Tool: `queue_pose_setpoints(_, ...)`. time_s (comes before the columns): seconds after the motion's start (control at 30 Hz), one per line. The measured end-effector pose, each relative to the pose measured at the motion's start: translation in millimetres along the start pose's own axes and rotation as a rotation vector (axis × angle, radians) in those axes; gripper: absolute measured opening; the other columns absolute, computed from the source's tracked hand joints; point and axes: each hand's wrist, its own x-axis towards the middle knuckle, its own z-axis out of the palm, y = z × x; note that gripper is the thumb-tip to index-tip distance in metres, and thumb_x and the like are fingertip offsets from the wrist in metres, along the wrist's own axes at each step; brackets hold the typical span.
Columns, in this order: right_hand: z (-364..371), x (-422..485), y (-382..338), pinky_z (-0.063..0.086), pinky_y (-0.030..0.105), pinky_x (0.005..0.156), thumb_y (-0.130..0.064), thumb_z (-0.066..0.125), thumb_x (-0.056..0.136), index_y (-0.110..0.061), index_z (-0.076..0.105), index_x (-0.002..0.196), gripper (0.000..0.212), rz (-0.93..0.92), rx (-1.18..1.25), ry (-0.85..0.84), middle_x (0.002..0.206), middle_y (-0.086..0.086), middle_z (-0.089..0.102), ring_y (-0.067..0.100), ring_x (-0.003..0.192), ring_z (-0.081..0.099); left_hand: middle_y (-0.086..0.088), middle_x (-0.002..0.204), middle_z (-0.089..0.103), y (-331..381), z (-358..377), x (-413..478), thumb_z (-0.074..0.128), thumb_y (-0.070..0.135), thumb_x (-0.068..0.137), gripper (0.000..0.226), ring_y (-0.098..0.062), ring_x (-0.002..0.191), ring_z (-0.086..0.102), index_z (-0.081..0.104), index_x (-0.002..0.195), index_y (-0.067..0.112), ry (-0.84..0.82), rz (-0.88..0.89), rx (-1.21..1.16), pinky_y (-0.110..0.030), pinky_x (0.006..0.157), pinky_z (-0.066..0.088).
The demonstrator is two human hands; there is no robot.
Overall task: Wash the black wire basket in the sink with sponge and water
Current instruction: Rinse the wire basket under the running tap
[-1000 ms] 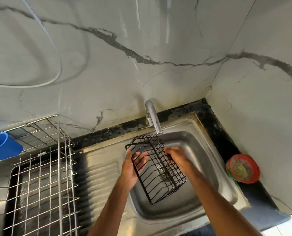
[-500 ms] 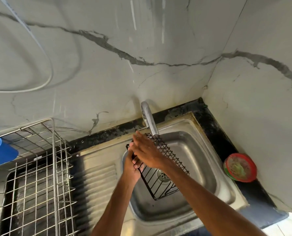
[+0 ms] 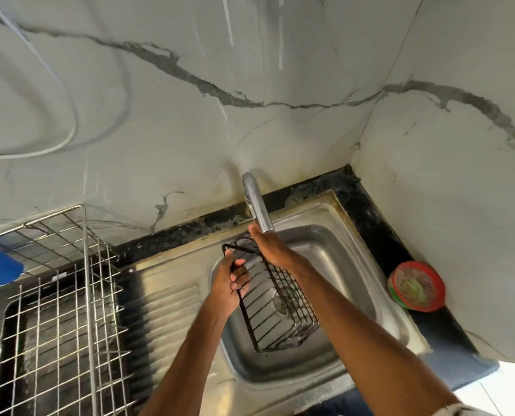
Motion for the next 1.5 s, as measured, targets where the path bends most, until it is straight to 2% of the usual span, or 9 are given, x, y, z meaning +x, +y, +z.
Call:
queue_pose_setpoints(0.07,-0.7,2.0,3.3,0.052,0.047,0.096,-0.079,0.018,0.088,-0.017,0.060,0.110,0.078,0.042,0.013,0.030,0.107,0.015,0.060,0.022,0.088,0.057,0.005,0.036,0.036,-2.0,1.9,-5.2,0.040,0.045,0.110,0.049,-0.005,0.026,0.033,0.059,0.079,0.013,0.014,0.004,0.043,-0.020,0.028,0.025)
queue_pose_setpoints(0.2,11.2,-46.4,3.7,0.008,0.037,0.126,-0.064,0.014,0.100,-0.013,0.024,0.158,0.078,-0.068,-0.015,0.068,0.166,0.009,0.019,0.020,0.153,0.016,0.006,0.036,0.036,-4.7,-1.2,-9.0,0.037,0.045,0.110,0.053,-0.004,0.025,0.033,0.062,0.075,0.014,-0.003,0.028,0.036,-0.020,0.027,0.025)
queue_pose_setpoints(0.4,41.0,-94.0,9.9,-0.011,0.031,0.122,-0.062,0.012,0.103,-0.019,-0.018,0.158,0.075,-0.357,-0.326,-0.072,0.163,-0.004,-0.026,0.012,0.149,-0.026,0.006,0.030,0.035,3.4,-14.2,-20.3,0.031,0.047,0.111,0.073,-0.007,0.021,0.032,0.066,0.053,0.018,0.027,0.060,-0.076,-0.019,0.024,0.027)
queue_pose_setpoints(0.7,9.6,-42.1,2.4,0.025,0.040,0.119,-0.036,0.017,0.111,0.004,0.026,0.149,0.056,-0.142,0.001,-0.071,0.159,0.027,0.021,0.038,0.147,0.023,0.006,0.035,0.034,5.2,-10.6,-22.7,0.035,0.051,0.109,0.053,-0.004,0.023,0.030,0.054,0.075,0.014,0.021,0.117,-0.037,-0.018,0.027,0.025)
queue_pose_setpoints(0.87,15.4,-74.4,32.3,-0.003,0.042,0.126,-0.068,0.005,0.099,-0.023,-0.011,0.160,0.077,-0.138,-0.124,-0.084,0.167,-0.002,-0.017,0.016,0.154,-0.016,0.006,0.034,0.034,11.4,-2.1,-13.6,0.035,0.052,0.108,0.053,-0.004,0.024,0.029,0.051,0.073,0.016,0.078,0.143,-0.076,-0.018,0.028,0.022)
queue_pose_setpoints(1.2,16.4,-82.6,4.9,-0.001,0.047,0.127,-0.070,0.014,0.100,-0.025,-0.015,0.159,0.080,-0.369,-0.219,-0.067,0.168,-0.004,-0.016,0.010,0.153,-0.018,0.006,0.033,0.035,4.3,4.8,-12.7,0.033,0.053,0.109,0.063,-0.006,0.022,0.032,0.056,0.063,0.017,0.000,0.083,-0.048,-0.020,0.024,0.027)
queue_pose_setpoints(1.33,-1.5,-35.4,-17.4,0.041,0.060,0.108,-0.065,0.020,0.101,-0.023,0.049,0.133,0.060,-0.166,-0.006,-0.008,0.124,0.023,0.057,0.036,0.113,0.059,0.005,0.038,0.038,-7.4,8.8,-12.8,0.042,0.049,0.107,0.048,-0.006,0.026,0.034,0.059,0.078,0.015,0.015,0.064,-0.035,-0.022,0.026,0.030)
queue_pose_setpoints(1.4,-7.8,-23.0,-5.3,0.051,0.049,0.095,-0.080,0.016,0.091,-0.045,0.042,0.089,0.044,-0.155,0.004,0.066,0.089,-0.012,0.045,0.008,0.078,0.050,0.004,0.040,0.039,-8.1,9.9,-11.4,0.045,0.049,0.106,0.045,-0.006,0.028,0.034,0.061,0.080,0.016,0.038,0.072,-0.021,-0.023,0.027,0.030)
queue_pose_setpoints(1.5,-0.9,-42.5,0.0,0.042,0.038,0.096,-0.080,0.014,0.093,-0.041,0.055,0.107,0.059,-0.225,-0.072,0.080,0.111,0.001,0.053,0.023,0.105,0.051,0.004,0.038,0.039,-2.5,12.4,-8.7,0.043,0.052,0.106,0.049,-0.006,0.026,0.034,0.060,0.079,0.015,0.020,0.091,-0.039,-0.021,0.027,0.029)
